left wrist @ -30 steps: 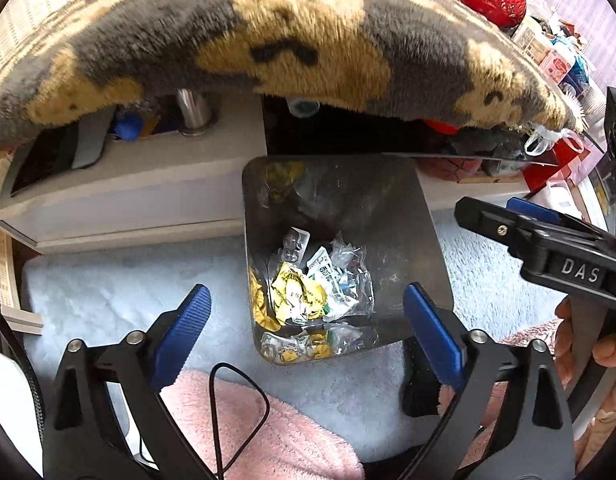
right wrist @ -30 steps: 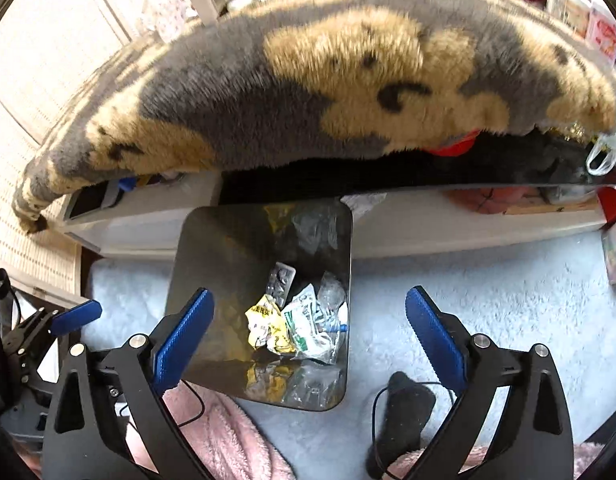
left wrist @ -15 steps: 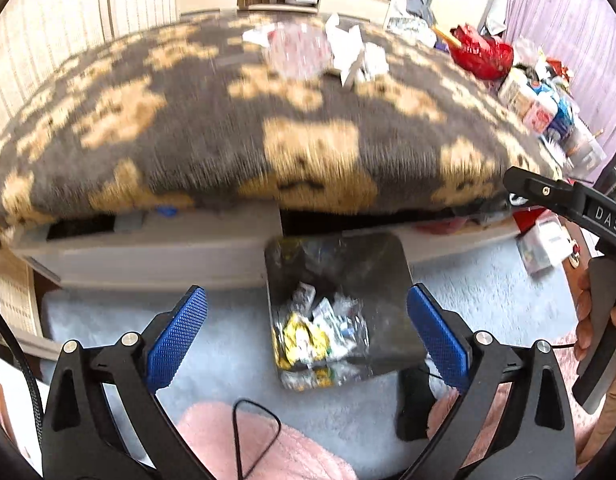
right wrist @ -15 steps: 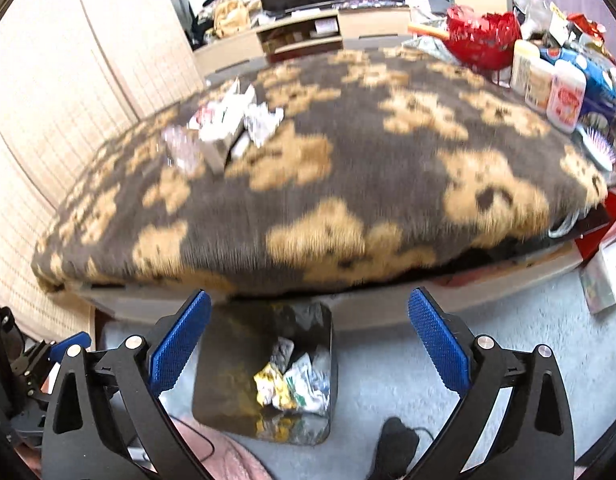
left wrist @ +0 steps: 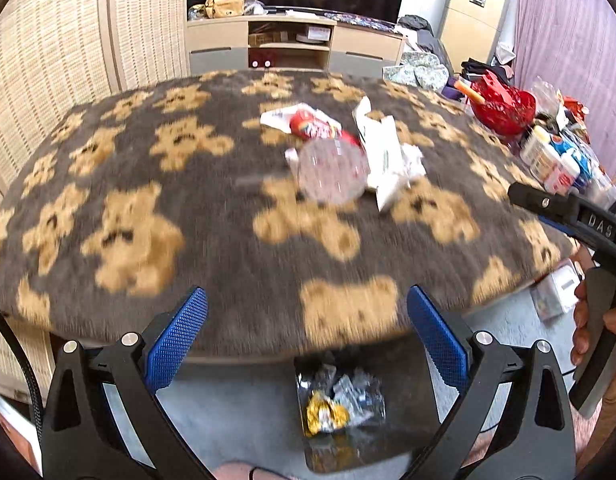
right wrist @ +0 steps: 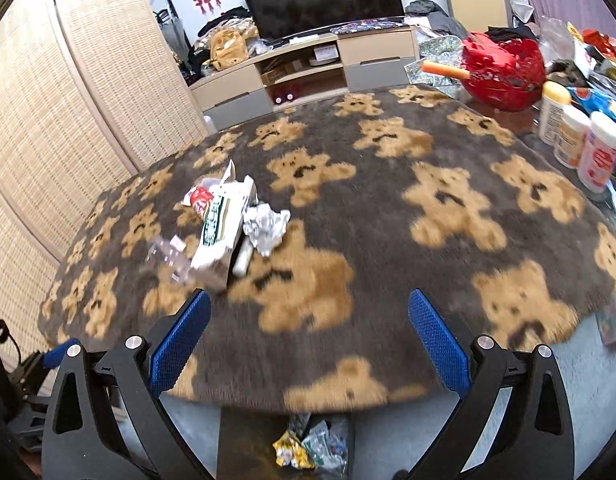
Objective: Collect trash
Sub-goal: 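Grasp the labeled clear plastic cup with the left gripper while the right gripper grasps crumpled white paper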
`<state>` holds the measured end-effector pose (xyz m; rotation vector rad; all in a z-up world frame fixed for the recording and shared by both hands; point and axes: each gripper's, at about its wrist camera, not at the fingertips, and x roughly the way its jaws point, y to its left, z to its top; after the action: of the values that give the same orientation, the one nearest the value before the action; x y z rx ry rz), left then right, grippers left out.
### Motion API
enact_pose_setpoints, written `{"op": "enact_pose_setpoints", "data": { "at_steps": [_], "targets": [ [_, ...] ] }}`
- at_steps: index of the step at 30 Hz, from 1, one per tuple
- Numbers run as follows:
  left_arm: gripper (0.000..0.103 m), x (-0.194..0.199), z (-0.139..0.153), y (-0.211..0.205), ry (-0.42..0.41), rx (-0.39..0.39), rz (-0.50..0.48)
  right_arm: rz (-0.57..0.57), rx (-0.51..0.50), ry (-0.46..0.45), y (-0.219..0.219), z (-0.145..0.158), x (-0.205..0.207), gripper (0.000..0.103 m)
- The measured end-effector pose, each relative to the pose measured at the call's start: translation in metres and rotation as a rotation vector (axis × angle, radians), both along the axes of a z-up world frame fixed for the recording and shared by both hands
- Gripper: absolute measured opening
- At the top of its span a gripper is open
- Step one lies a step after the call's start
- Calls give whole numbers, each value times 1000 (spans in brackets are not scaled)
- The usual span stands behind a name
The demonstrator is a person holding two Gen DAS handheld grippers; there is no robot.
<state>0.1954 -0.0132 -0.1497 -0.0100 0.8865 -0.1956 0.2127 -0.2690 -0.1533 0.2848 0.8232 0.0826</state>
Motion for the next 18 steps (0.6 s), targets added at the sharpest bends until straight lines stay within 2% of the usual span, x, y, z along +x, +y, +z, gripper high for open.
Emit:
{"op": "enact_pose_setpoints", "data": {
  "at_steps": [2, 5, 9, 11, 13, 15, 18],
  "targets": [
    [95, 12, 2, -1, -7, -4, 5, 7, -6, 0, 4, -1, 15, 98],
    [95, 34, 4, -5, -16, -13, 14, 14, -1, 3, 6, -4, 35, 91],
    [95, 66, 10, -15, -38, -13, 19, 17, 24, 10, 7, -7, 60, 71],
    [95, 77, 13, -21, -54, 3, 23, 27, 42, 7, 8, -7, 72, 63],
    [95, 89, 15, -28, -71, 28, 27, 54, 48, 14, 13, -10, 82, 50],
    [95, 101, 14, -33, -79, 53, 33, 87, 53, 28, 19, -14, 91, 43],
    [95, 114, 8, -36, -64, 53, 47, 105, 60, 46, 24, -23, 100, 43]
  ]
}}
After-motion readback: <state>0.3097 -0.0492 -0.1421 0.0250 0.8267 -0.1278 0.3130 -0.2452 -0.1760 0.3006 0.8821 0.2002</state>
